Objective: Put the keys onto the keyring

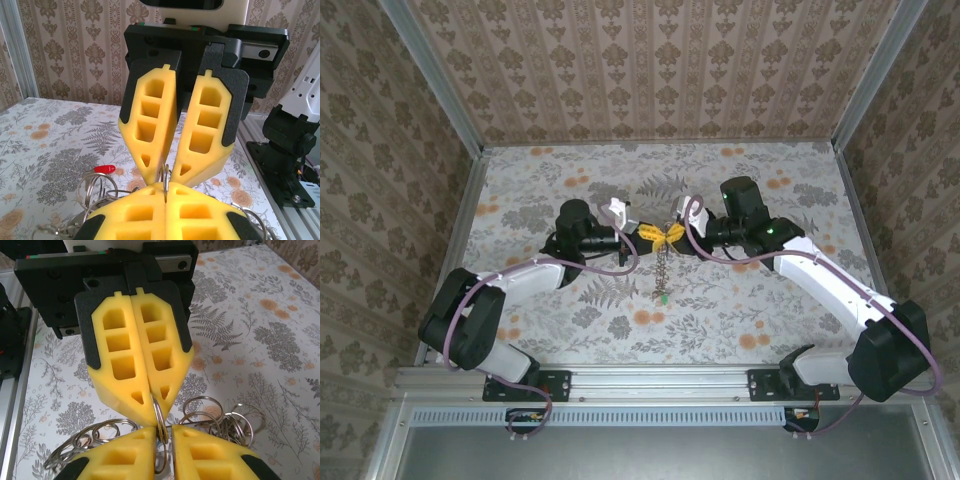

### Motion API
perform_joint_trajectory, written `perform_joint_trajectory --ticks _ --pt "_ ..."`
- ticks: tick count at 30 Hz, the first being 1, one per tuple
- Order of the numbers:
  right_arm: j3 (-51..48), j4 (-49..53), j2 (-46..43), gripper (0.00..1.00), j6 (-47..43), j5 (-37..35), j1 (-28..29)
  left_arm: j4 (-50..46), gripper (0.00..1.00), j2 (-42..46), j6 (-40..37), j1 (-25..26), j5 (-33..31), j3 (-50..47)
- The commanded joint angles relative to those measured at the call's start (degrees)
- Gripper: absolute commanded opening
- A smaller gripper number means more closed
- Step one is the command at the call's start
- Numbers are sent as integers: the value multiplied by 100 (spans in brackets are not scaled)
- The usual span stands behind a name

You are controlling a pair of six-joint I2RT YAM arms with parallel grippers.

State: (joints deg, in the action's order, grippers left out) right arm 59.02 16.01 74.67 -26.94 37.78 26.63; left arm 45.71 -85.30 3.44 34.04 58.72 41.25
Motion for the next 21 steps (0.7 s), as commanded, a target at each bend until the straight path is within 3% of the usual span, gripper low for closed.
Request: perform_joint_trajectory --ticks 1,9,14,18,21 --pt "-77 -416 -90 18 101 58 9 268 0 65 61 41 203 42" --pt "38 -15 -41 0 -88 -5 -5 15 0 126 -67 32 97 91" --pt "503 1009 73 0 -511 -467 152 -1473 23 373 -1040 50 -106 299" --pt "1197 2289 308 0 -915 -1145 382 -2898 29 561 -1998 117 -443 582" --pt "1742 3164 544 0 -1173 -1599 541 -3209 30 626 -2225 128 -559 622"
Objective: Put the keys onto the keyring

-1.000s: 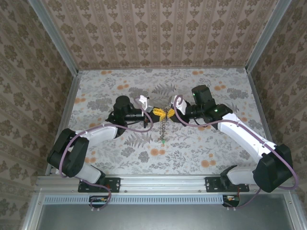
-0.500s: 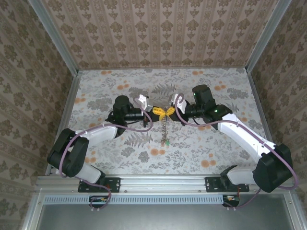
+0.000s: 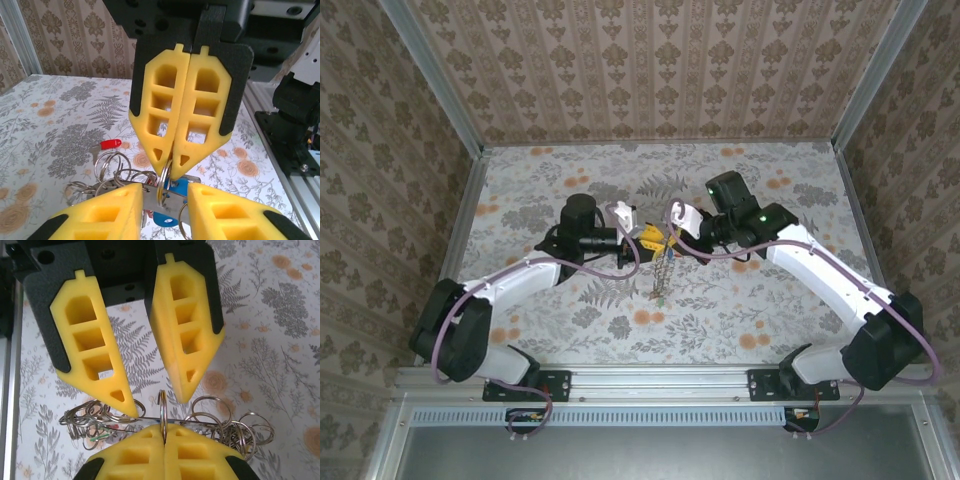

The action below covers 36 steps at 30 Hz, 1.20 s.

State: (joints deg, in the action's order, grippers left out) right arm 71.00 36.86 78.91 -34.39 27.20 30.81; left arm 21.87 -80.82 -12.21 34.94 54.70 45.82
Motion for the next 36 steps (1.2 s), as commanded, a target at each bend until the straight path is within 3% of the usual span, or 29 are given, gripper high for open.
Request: perform_joint_trajectory --ticks 1,9,26,29,33,36 --pt "716 1345 282 0 -473 -640 157 -757 30 194 -647 39 -169 134" --pt "1323 1937 605 0 -586 -769 376 -361 30 84 -394 83 -100 112" --pt "1083 1283 432 0 -533 -399 409 -251 26 -50 -283 118 77 117" --pt "1030 1179 371 0 -508 -326 409 -242 21 -57 -282 117 109 142" --pt "971 1099 312 0 -498 -313 409 -240 0 -52 -296 118 109 155" --pt "776 835 151 0 -463 -258 400 -177 0 -41 -251 110 136 124"
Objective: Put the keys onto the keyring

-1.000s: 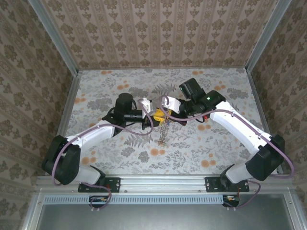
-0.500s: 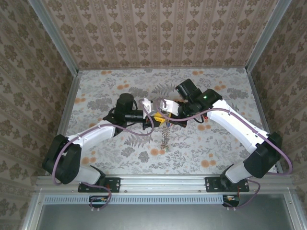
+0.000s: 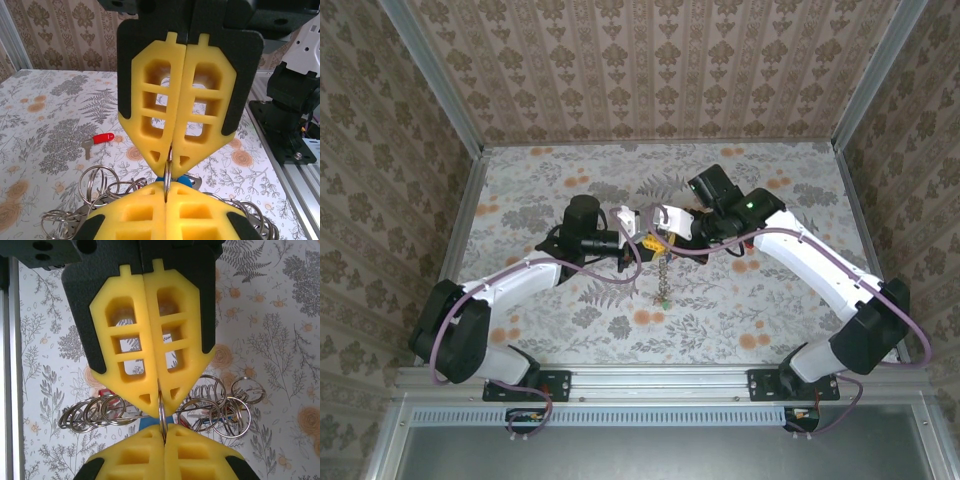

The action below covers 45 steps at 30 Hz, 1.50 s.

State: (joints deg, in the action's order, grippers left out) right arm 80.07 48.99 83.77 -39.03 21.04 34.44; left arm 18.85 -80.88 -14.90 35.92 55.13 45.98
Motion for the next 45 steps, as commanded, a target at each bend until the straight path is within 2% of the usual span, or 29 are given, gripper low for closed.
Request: perform_joint_trajectory --ticks 1,5,7,15,20,30,34,41,45 --pt "-229 -476 -369 0 -4 357 41 299 0 -20 118 3 103 51" --pt "-564 -771 -645 4 71 502 -98 1023 0 11 551 -58 201 -138" --pt "-767 -999 -733 11 161 647 -197 1368 0 2 781 -85 273 -202" --pt "-1415 -2021 -966 14 529 1379 -554 2808 0 -192 1694 -134 410 -412" --pt "-1659 -2371 -979 16 697 1695 -734 3361 0 -286 2019 -147 373 -493" --pt "-1896 -2977 -1090 19 990 1875 -824 3192 0 -271 1957 -149 354 -450" --pt "-1879 -2853 -1217 27 899 1641 -832 3036 0 -213 1846 -146 277 -449" --pt "-1790 -2719 -1302 29 901 1825 -833 2796 0 -167 1695 -147 243 -414" --pt "-1767 -2696 -1217 26 911 1757 -833 2713 0 -147 1637 -147 252 -398"
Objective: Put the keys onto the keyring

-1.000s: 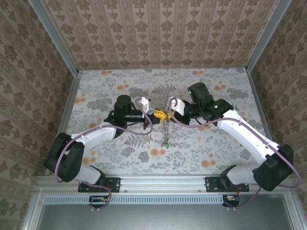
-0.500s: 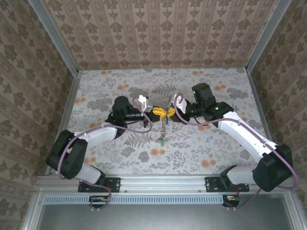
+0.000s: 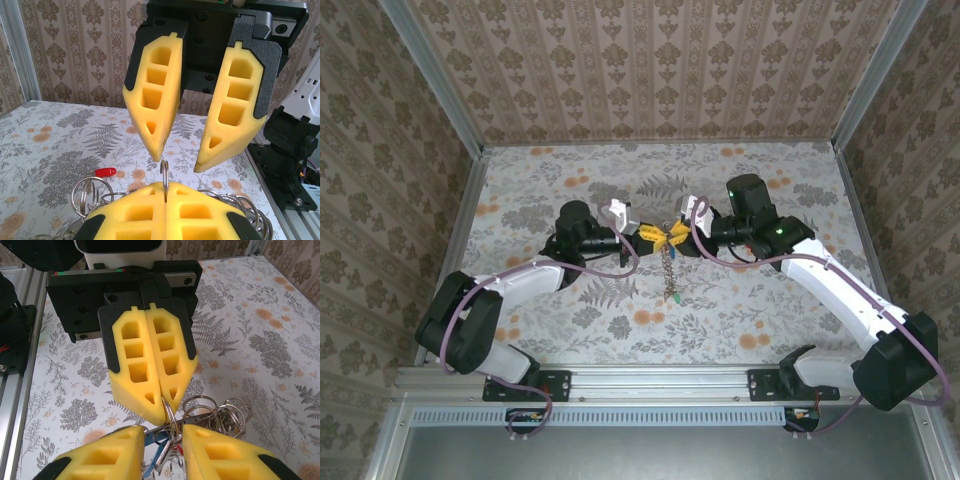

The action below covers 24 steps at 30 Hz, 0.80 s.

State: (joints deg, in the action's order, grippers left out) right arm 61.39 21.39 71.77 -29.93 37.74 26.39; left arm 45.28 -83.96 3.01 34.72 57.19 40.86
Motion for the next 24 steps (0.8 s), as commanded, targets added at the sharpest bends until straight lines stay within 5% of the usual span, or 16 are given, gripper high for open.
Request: perform_joint_trajectory --ticks 1,8,15,24 --pt "108 87 18 25 -8 78 -29 12 0 164 -179 -27 42 131" --pt "-171 -343 -116 27 594 -886 -54 -1650 0 475 -1190 -9 -533 285" --pt "-360 -454 -285 30 2340 -1682 -528 -4063 0 930 -2608 -103 -1105 640" --pt "-545 -139 93 31 3840 -1792 -961 -6791 0 974 -4064 -107 -1700 1697"
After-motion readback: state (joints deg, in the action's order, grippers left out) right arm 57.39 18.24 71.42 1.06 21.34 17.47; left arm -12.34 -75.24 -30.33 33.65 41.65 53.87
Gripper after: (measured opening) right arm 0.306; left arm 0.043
